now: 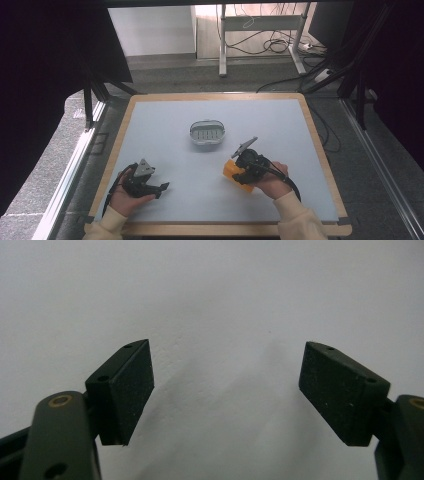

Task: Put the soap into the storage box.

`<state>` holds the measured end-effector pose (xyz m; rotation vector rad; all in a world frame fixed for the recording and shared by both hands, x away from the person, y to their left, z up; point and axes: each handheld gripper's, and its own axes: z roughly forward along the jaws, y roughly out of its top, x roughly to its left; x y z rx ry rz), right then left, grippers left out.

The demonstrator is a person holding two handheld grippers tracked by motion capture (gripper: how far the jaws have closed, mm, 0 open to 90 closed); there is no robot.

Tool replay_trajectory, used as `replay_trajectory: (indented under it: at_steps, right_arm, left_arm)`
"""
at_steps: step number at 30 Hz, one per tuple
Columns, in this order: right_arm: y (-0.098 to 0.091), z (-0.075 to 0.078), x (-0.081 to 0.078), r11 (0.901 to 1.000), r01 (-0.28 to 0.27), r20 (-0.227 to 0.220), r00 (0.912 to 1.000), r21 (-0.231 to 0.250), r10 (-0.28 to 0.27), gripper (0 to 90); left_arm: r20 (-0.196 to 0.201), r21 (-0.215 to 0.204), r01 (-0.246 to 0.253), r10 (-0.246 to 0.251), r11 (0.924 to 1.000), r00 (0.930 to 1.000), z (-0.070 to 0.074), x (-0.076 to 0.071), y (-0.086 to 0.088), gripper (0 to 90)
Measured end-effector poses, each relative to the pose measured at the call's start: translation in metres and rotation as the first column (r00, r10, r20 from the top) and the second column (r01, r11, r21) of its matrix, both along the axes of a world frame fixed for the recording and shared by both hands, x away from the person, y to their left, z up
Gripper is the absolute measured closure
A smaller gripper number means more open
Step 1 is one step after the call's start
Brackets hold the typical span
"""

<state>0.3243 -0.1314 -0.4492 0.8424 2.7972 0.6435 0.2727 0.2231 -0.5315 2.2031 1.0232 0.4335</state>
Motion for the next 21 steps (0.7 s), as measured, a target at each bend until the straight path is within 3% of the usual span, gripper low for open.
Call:
replay_trajectory:
  at_steps: [5, 6, 10, 15, 21]
  right_arm:
    - [-0.004, 0.008, 0.003, 0.9997, -0.007, 0.01, 0.9999, 0.025, 0.007, 61.6]
    - [-0.004, 0.012, 0.005, 0.9995, -0.014, 0.019, 0.9997, 0.028, 0.013, 61.6]
    - [-0.004, 0.017, 0.007, 0.9992, -0.017, 0.03, 0.9994, 0.037, 0.016, 61.6]
    - [0.001, 0.028, 0.011, 0.9989, -0.031, 0.049, 0.9984, 0.035, 0.029, 61.6]
    - [0.003, 0.035, 0.016, 0.9979, -0.046, 0.064, 0.997, 0.047, 0.042, 61.6]
  left_arm:
    - [-0.007, -0.018, -0.011, 0.011, 0.9998, 0.9999, 0.001, 0.0, 0.001, 21.2]
    - [-0.025, -0.047, -0.012, 0.01, 0.9988, 0.9996, 0.001, 0.001, 0.003, 21.3]
    - [-0.043, -0.078, -0.027, 0.024, 0.9965, 0.9988, 0.003, 0.002, 0.005, 21.2]
    - [-0.037, -0.131, -0.03, 0.026, 0.9909, 0.999, 0.005, 0.001, 0.007, 21.8]
    - [-0.044, -0.145, -0.044, 0.038, 0.9884, 0.9983, 0.006, 0.001, 0.007, 22.2]
